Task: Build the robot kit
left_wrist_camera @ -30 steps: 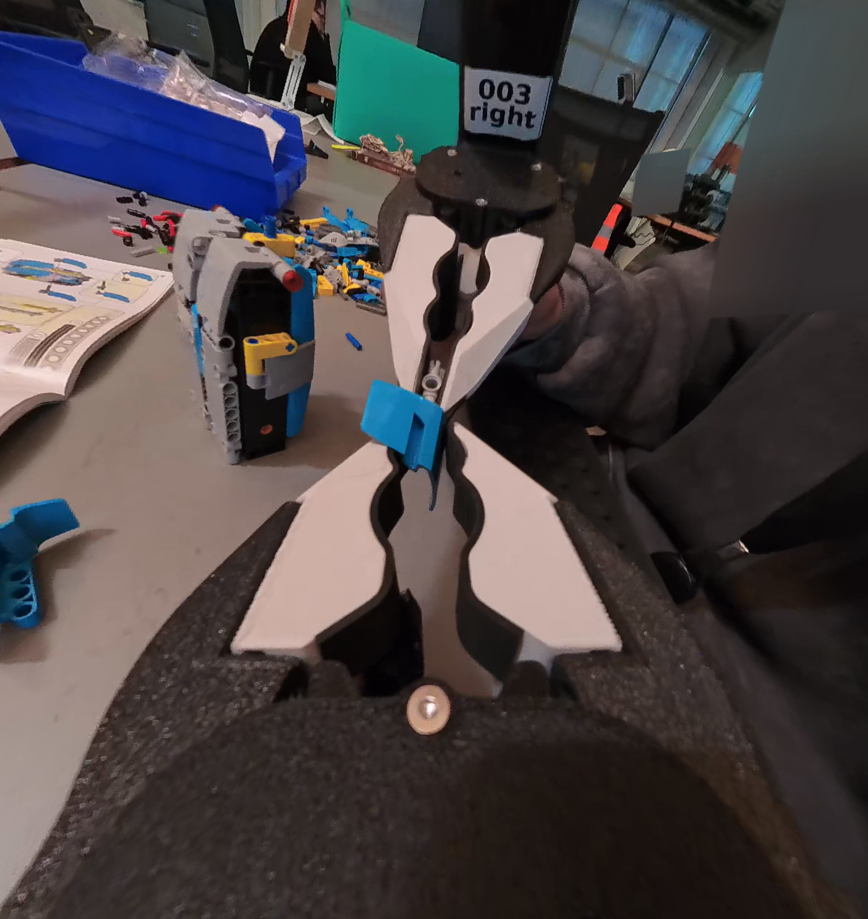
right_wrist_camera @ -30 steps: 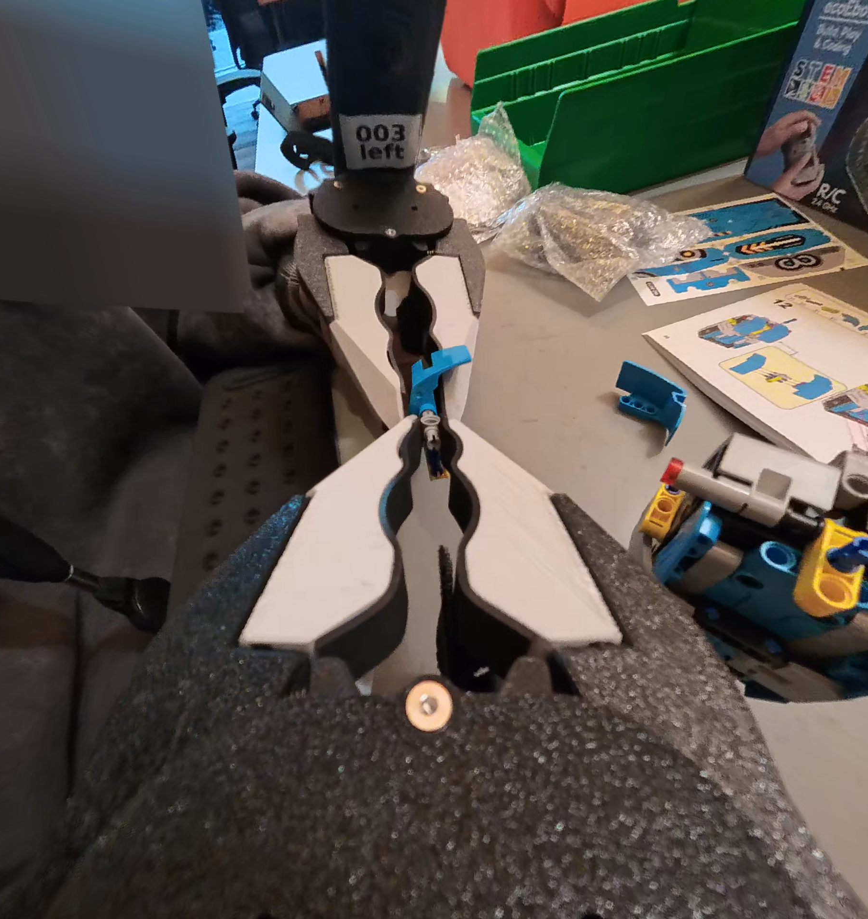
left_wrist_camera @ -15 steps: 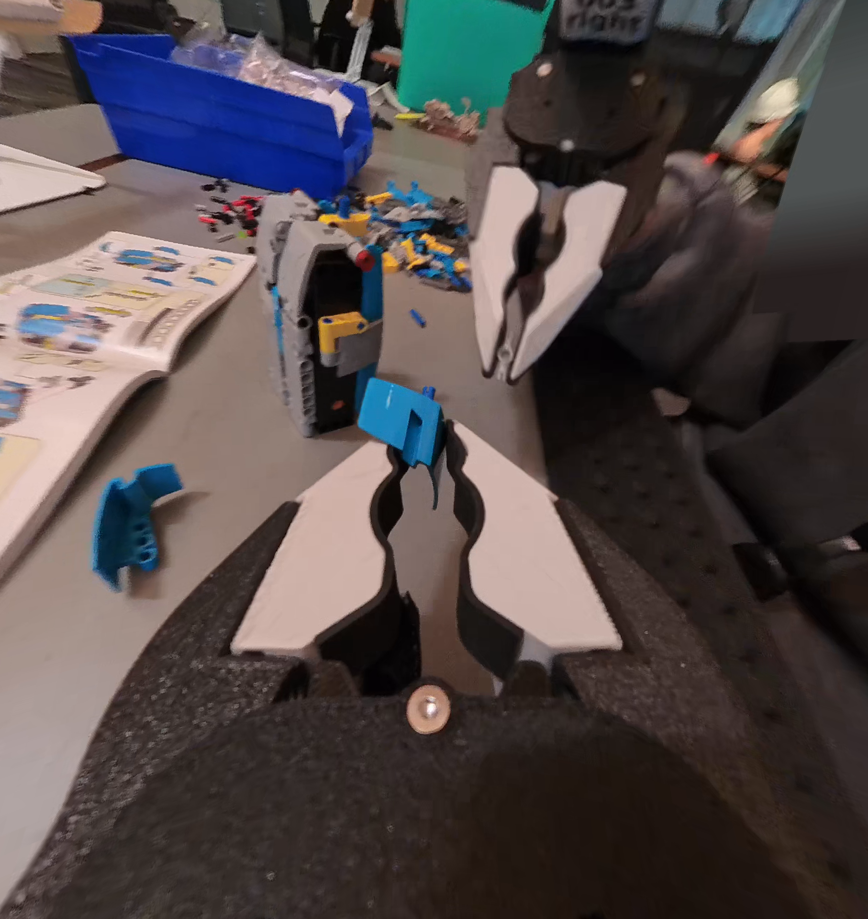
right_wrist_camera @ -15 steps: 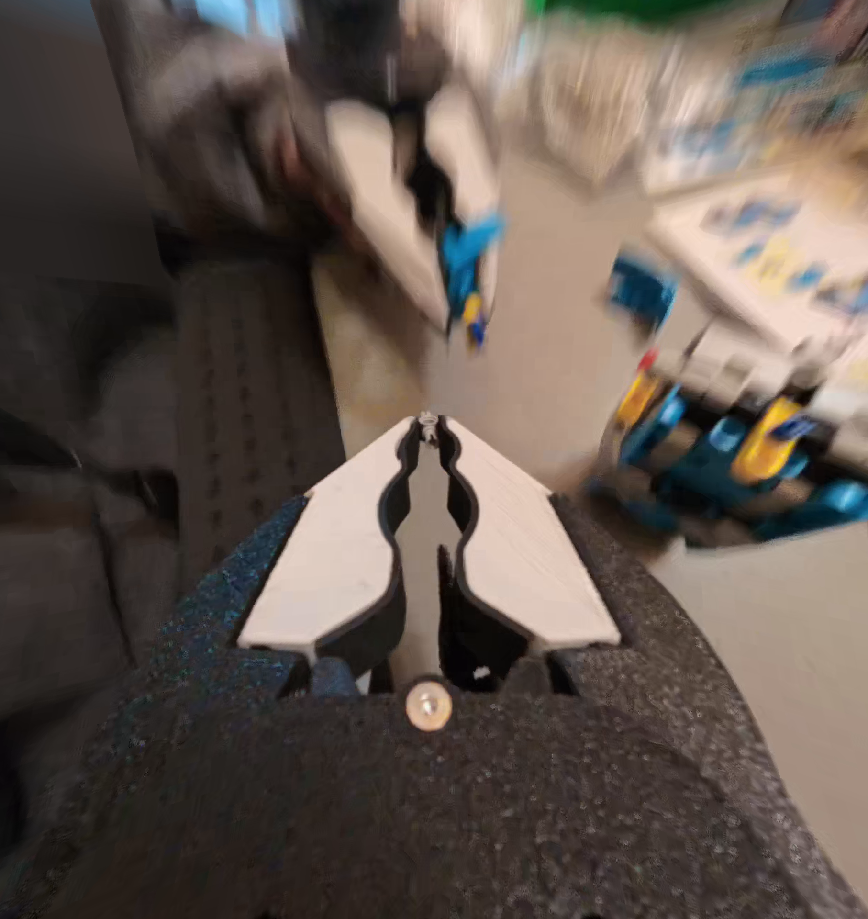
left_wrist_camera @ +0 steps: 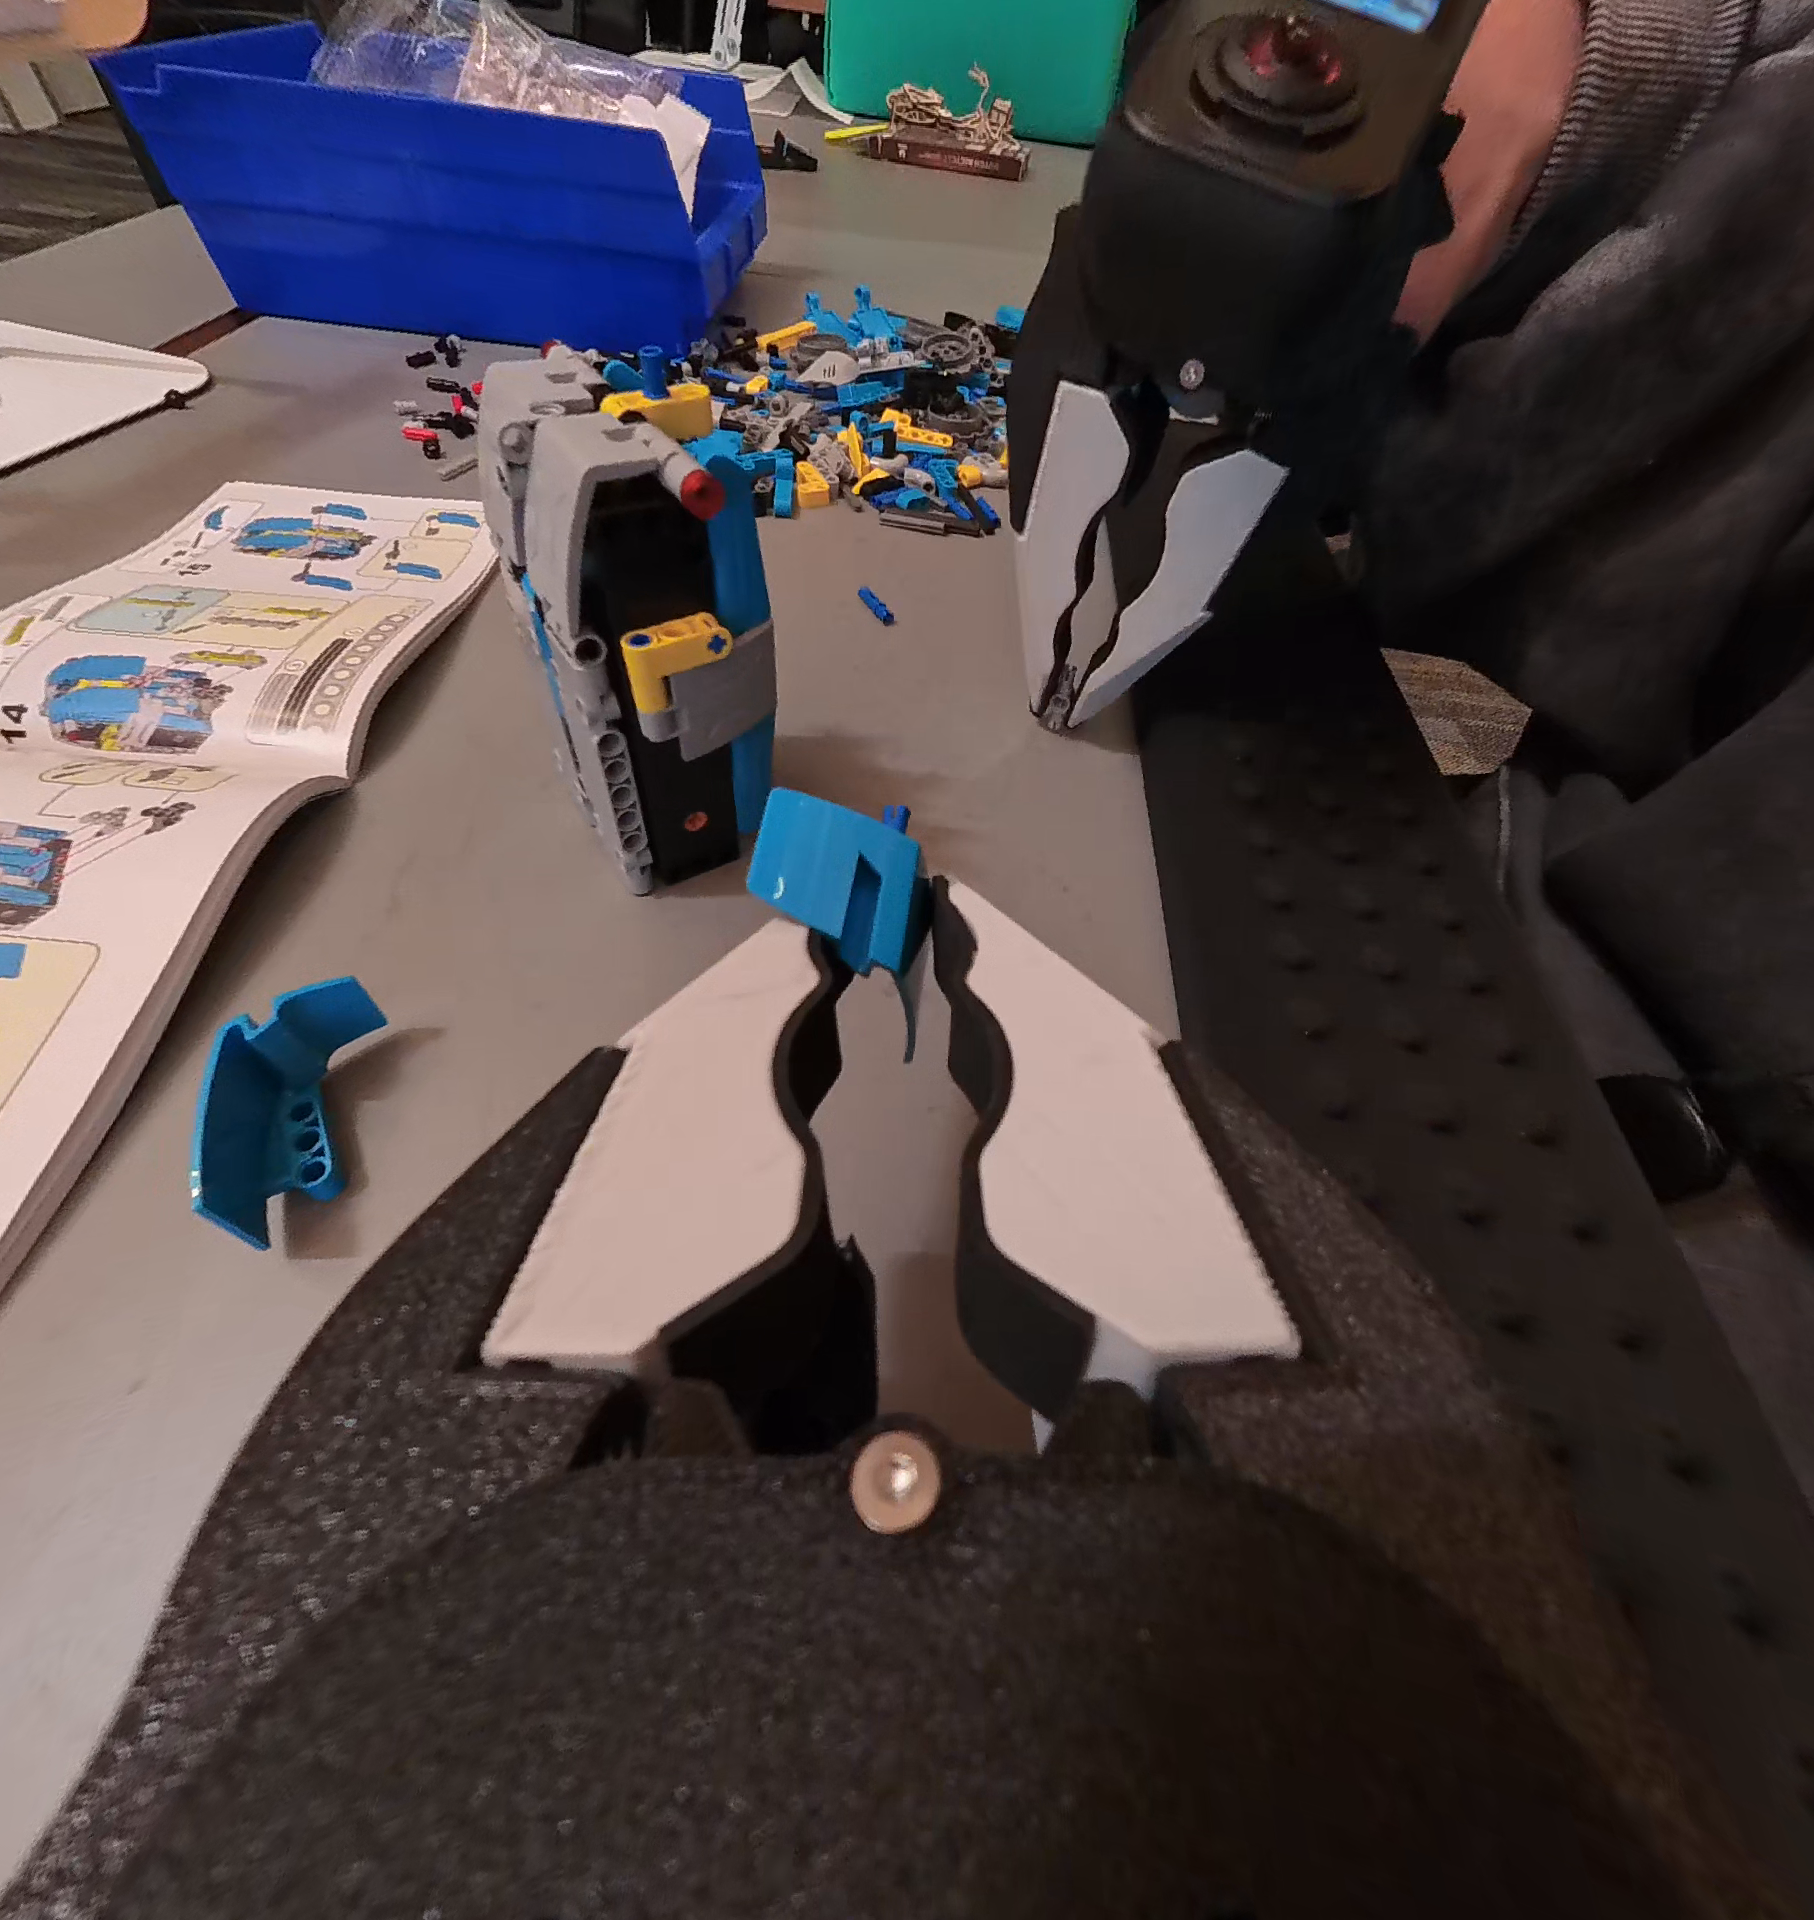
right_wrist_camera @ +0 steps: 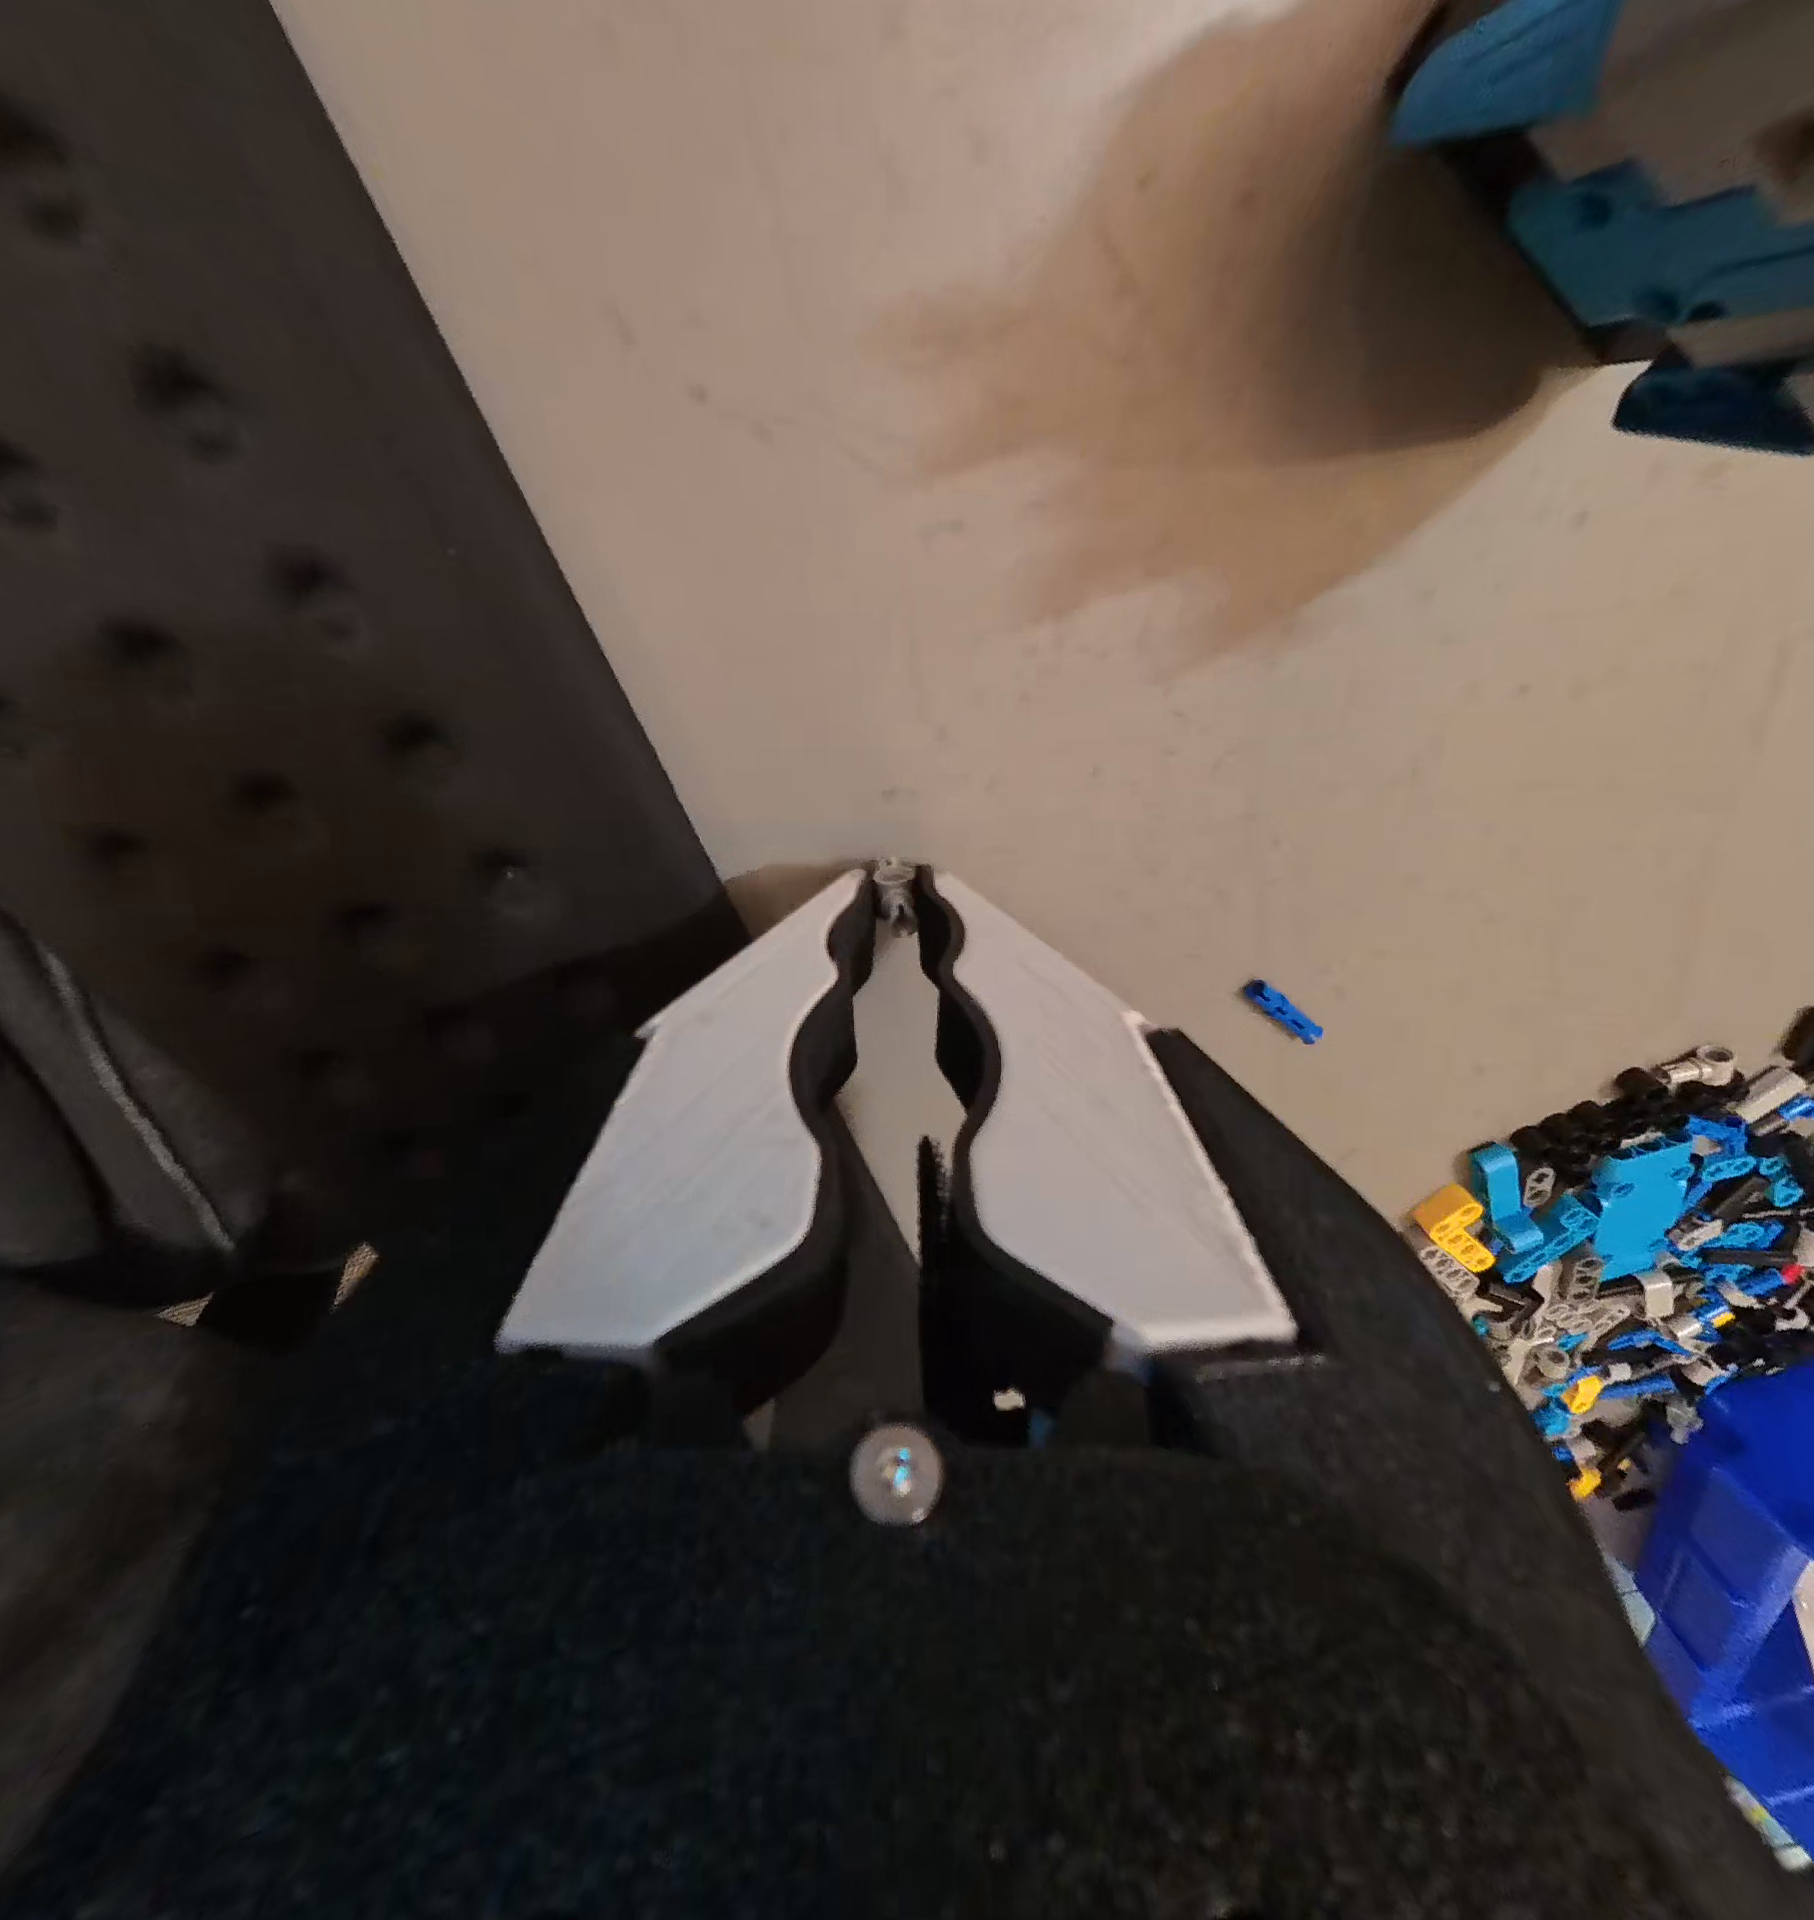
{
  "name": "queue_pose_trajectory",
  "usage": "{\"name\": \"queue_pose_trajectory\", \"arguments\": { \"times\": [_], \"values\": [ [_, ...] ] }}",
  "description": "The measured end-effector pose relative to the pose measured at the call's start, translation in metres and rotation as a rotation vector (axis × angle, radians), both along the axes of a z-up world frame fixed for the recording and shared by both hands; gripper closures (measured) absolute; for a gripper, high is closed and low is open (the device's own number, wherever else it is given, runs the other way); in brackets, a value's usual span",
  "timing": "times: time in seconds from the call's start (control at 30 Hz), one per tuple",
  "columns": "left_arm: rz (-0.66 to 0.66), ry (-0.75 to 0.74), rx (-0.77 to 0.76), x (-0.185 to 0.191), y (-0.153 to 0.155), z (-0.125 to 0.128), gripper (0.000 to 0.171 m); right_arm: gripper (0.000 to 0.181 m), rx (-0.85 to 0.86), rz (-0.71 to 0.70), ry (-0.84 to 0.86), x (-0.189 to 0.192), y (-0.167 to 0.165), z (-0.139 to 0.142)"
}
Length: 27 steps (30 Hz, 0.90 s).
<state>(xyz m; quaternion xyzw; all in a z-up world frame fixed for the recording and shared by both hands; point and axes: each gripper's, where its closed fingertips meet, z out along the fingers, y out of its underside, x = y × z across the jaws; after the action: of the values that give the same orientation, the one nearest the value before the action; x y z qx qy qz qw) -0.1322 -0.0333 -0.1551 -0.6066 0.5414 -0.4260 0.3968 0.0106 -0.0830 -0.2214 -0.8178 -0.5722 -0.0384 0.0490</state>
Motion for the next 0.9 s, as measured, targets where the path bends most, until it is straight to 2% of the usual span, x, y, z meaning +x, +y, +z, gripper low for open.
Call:
{"name": "queue_pose_trajectory", "arguments": {
  "times": [0.9],
  "values": [
    [-0.007, 0.015, 0.015, 0.0007, -0.0026, -0.0022, 0.159, 0.164, -0.019, -0.044, 0.070, -0.0011, 0.0034, -0.0019]
  ]
}}
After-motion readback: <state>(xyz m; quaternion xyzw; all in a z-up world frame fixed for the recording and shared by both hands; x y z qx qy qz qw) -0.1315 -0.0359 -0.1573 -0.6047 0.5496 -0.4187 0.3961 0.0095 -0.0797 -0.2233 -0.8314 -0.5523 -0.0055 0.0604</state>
